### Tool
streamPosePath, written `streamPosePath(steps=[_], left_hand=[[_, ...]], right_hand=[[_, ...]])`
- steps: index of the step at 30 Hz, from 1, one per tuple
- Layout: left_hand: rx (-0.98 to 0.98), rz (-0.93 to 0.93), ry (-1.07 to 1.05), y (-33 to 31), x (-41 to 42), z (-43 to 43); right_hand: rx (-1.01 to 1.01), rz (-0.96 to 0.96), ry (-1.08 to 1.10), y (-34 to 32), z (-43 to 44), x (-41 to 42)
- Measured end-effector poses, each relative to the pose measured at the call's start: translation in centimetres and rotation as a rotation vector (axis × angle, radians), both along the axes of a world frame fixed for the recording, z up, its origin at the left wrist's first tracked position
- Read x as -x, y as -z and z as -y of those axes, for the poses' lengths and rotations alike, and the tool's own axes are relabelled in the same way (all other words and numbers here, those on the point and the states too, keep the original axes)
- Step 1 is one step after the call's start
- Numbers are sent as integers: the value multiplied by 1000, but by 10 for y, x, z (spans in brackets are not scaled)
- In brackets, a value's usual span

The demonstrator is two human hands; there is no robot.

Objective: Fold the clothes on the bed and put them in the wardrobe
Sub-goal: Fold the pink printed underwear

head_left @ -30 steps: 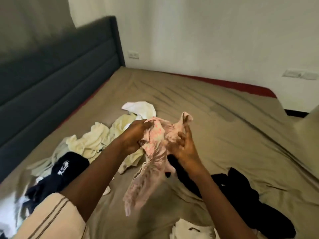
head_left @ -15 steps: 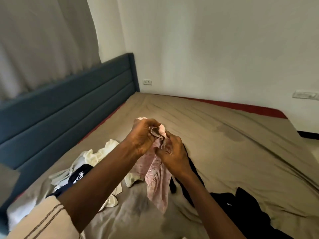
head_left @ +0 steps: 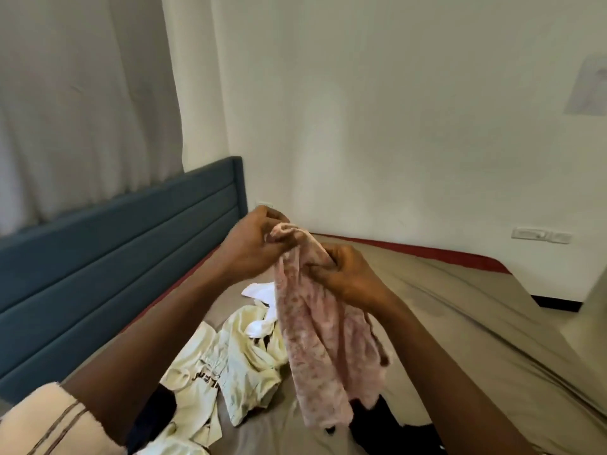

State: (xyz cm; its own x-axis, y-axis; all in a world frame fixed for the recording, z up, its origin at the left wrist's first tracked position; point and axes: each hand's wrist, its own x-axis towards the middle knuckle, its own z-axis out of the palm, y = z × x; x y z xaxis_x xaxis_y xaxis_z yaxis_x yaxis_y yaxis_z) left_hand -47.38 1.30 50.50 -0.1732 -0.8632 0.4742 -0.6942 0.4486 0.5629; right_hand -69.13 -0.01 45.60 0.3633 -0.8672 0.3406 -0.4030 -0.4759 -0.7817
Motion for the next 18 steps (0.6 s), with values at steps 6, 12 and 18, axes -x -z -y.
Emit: streamPosePath(steps=[6, 12, 18], left_hand=[[-310, -646, 102, -33, -57, -2], [-672, -649, 117, -32, -117, 9], [-764, -693, -135, 24, -130, 34]], right_hand=[[-187, -127, 59, 11, 12, 31], [-650, 231, -113, -5, 11, 45], [-730, 469, 120, 21, 31, 25]])
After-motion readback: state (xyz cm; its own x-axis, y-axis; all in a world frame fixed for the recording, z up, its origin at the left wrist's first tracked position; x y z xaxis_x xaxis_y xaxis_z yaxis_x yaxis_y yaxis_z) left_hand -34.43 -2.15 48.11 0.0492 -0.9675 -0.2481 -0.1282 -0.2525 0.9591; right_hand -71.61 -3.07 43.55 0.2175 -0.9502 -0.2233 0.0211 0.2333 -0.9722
